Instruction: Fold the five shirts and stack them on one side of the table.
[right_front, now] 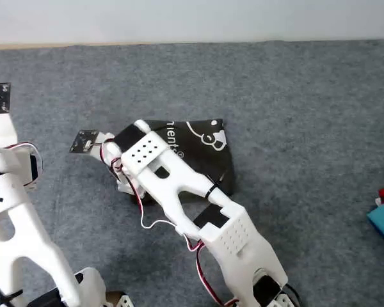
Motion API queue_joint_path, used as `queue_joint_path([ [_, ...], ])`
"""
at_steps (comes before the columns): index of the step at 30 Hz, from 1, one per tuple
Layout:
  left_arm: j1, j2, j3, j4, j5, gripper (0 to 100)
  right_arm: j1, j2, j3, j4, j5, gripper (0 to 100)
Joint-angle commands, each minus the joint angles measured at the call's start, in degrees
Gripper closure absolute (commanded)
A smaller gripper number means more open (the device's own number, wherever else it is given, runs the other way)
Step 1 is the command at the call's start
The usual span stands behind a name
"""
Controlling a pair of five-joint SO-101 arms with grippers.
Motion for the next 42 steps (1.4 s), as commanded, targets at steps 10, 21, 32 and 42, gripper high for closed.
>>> queue_joint_path([
  [10,0.0,-1.8,-1.6,-1.0,-0.1,100,13.3,-16.0,-3.0,12.0,-1.5,98.8],
  [21,0.0,-1.7,-1.5,-1.1,-0.1,100,30.5,-21.4,15.8,10.2,-1.4,98.8],
  [32,0.1,-1.3,-1.5,-2.3,-0.1,100,31.5,-21.4,26.0,6.6,-1.8,98.8],
  [42,0.0,-1.3,-1.5,-2.6,-0.1,100,27.9,-16.4,37.5,-4.8,-1.7,98.8],
])
